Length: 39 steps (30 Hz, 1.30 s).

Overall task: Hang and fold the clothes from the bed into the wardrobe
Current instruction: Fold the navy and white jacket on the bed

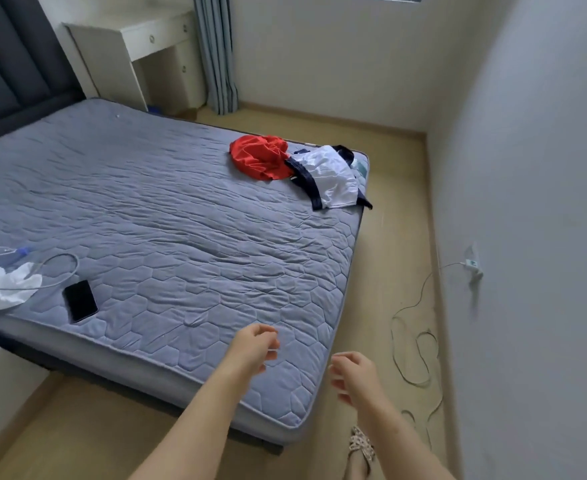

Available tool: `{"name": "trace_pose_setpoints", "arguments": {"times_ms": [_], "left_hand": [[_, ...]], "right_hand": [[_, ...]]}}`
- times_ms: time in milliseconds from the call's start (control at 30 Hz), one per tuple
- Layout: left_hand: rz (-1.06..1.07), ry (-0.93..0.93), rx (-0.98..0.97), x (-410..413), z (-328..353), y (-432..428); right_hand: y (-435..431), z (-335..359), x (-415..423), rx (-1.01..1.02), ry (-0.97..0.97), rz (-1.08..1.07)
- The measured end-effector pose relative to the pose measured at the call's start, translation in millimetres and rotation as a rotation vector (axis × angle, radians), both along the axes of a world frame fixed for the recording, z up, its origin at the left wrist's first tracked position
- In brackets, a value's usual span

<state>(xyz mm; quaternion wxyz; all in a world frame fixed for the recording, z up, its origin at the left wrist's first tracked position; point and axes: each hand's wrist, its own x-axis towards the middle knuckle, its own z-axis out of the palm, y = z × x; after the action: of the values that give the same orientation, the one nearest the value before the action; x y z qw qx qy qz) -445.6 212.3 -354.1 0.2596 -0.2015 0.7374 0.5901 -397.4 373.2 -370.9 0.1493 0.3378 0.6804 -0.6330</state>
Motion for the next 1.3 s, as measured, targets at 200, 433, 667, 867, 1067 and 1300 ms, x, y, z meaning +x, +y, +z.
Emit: {"name": "trace_pose_setpoints", "arguments": {"times_ms": [200, 433, 667, 867, 1067, 1300], "left_hand": [[0.037, -0.009, -0.011, -109, -6, 119], [0.077, -0.021, -0.022, -210, 0, 224], [0.112, -0.031, -0.022, -318, -8, 277], [0.115, -0.021, 0.023, -450, -23, 317], [0.135, -0.024, -0.009, -588, -18, 342], [0.23, -0.098, -0.052, -681, -31, 344]], "right_hand": [[106, 0, -105, -0.011, 0.011, 0.019], [209, 8, -209, -0.012, -0.006, 0.008], [272, 5, -312, -0.01, -0.05, 0.055], [314, -2, -443, 0.036, -0.035, 0.093], [339, 4, -582, 0.115, -0.036, 0.218], [348, -19, -701, 0.038, -0.103, 0.333]]}}
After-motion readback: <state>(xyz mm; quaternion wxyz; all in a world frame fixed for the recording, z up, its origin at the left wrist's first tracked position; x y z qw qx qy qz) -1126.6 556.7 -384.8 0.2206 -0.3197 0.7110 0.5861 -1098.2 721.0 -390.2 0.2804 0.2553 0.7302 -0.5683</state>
